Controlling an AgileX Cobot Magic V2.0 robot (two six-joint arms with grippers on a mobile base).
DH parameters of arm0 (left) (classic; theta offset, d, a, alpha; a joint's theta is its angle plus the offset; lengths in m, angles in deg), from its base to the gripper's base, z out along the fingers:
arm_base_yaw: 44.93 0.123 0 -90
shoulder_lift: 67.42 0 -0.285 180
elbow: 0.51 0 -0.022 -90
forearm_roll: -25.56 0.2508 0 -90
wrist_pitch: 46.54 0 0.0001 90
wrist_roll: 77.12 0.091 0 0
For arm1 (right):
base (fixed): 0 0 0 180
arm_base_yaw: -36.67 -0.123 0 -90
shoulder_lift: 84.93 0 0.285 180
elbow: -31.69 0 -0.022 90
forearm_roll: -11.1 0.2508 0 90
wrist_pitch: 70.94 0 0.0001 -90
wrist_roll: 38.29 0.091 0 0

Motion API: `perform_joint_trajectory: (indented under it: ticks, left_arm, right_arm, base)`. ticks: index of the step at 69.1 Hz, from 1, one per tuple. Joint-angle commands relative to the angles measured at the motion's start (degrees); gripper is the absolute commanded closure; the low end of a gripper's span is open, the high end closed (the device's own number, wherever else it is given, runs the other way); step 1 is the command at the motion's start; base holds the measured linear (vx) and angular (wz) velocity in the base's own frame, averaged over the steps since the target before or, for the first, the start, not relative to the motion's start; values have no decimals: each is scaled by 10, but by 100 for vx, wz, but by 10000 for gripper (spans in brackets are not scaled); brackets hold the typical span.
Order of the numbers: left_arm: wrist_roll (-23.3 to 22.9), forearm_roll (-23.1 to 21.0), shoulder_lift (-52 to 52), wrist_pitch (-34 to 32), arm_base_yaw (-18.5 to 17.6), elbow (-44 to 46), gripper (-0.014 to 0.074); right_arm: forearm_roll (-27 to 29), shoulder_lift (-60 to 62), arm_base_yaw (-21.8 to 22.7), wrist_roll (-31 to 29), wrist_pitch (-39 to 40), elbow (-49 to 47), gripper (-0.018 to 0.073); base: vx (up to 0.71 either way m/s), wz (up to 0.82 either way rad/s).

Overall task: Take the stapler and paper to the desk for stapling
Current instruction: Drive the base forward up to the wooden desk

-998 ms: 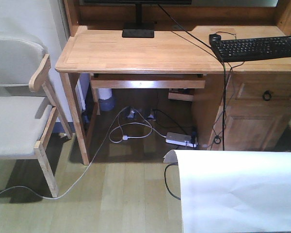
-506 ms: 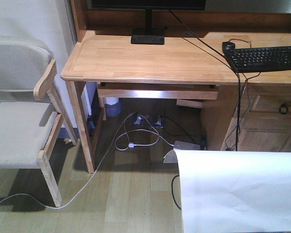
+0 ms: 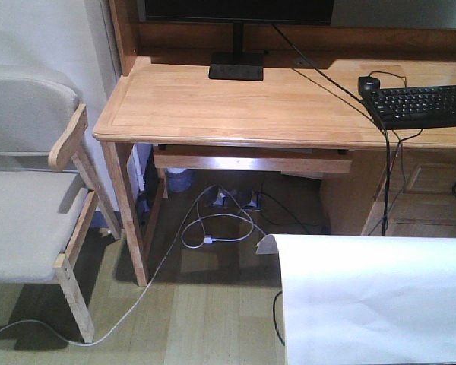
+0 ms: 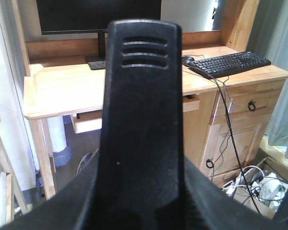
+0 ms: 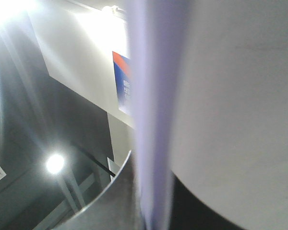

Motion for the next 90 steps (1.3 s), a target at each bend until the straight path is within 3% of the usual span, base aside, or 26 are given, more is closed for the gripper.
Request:
perform_joint_trajectory:
  ticks: [1, 90]
  left_arm:
    - [-2, 2, 8, -68, -2, 16, 603]
    - [-2, 2, 8, -68, -2, 16, 603]
  right_arm:
    - [6, -5, -1, -7, 32, -16, 564]
    - [6, -5, -1, -7, 32, -16, 564]
  base:
    - [13, -4]
    - [16, -3]
